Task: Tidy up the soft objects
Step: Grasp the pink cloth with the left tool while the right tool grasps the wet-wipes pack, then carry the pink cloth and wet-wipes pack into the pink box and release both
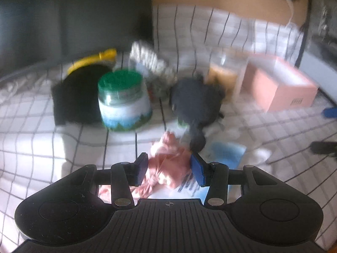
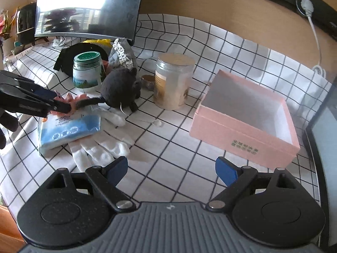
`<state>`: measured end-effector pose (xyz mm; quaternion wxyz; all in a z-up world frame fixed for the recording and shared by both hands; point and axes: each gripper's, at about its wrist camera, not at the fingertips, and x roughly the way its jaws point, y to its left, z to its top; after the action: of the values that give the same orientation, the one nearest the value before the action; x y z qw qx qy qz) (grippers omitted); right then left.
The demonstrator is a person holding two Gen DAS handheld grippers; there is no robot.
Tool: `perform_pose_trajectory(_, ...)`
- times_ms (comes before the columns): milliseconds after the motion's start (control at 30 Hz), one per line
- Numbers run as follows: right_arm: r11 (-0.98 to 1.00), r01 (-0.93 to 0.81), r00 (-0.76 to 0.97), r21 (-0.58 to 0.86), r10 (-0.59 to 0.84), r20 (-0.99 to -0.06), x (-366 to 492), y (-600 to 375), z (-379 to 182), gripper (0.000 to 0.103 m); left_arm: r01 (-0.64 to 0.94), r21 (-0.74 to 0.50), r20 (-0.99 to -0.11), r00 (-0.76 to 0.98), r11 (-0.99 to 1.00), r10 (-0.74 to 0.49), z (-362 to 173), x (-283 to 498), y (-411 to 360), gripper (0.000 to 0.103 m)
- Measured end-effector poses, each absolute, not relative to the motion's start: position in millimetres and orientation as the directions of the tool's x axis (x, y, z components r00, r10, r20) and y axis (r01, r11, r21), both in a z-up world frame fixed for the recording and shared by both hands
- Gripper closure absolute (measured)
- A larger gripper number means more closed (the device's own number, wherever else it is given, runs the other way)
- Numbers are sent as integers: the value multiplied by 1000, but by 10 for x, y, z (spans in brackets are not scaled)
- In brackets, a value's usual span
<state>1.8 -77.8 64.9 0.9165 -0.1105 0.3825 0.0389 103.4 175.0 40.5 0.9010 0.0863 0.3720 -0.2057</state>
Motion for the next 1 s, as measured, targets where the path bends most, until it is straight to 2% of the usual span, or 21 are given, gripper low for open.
perform_pose_trajectory(133, 977, -136, 699, -165, -24, -715, -48, -846, 641, 12, 406, -67, -714, 619, 912, -328, 344, 1113, 1851, 50)
perform_pose_trajectory(233, 979, -133, 691, -158, -22, -722, -40, -841, 628, 12, 388, -140, -717, 595, 911, -363, 307, 1137, 1942, 52)
perform_pose_trajectory(300, 976, -152, 690, -153, -5, -723, -21, -789, 632, 12, 368, -182, -718, 584, 912, -379, 316, 1140, 1994, 69)
perform_pose_trajectory(333, 975, -164, 689, -148, 6, -724, -5, -752, 636, 12, 357, -187, -710, 594, 915, -377, 332, 1132, 2028, 83)
perform_pose_trajectory(367, 974, -181, 688, -140, 24, -725, 15, -702, 642, 12, 345, -181, -700, 613, 921, -367, 355, 1097, 2066, 86)
perform_pose_trajectory(500, 965, -259, 649, -35, 147, -747, 165, -404, 644, 12, 266, -220, -649, 678, 939, -344, 484, 967, 2386, 87)
perform_pose_trajectory(667, 931, -295, 489, 214, 339, -803, 494, 78, 530, 12, 137, -259, -625, 730, 956, -275, 616, 881, 2850, 88)
perform_pose_trajectory(767, 953, -196, 434, 231, 296, -851, 733, 394, 428, 12, 85, -287, -606, 755, 954, -249, 676, 805, 3126, 88)
perform_pose_trajectory(867, 962, -12, 404, 271, 252, -879, 974, 558, 347, 12, 62, -316, -589, 770, 947, -247, 686, 714, 3341, 88)
perform_pose_trajectory(967, 967, 154, 404, 203, 126, -906, 1154, 772, 260, 12, 47, -335, -580, 777, 941, -245, 649, 657, 3455, 88)
perform_pose_trajectory(1000, 950, 197, 475, 244, 125, -871, 1204, 836, 243, 11, 41, -342, -578, 778, 939, -244, 632, 642, 3474, 88)
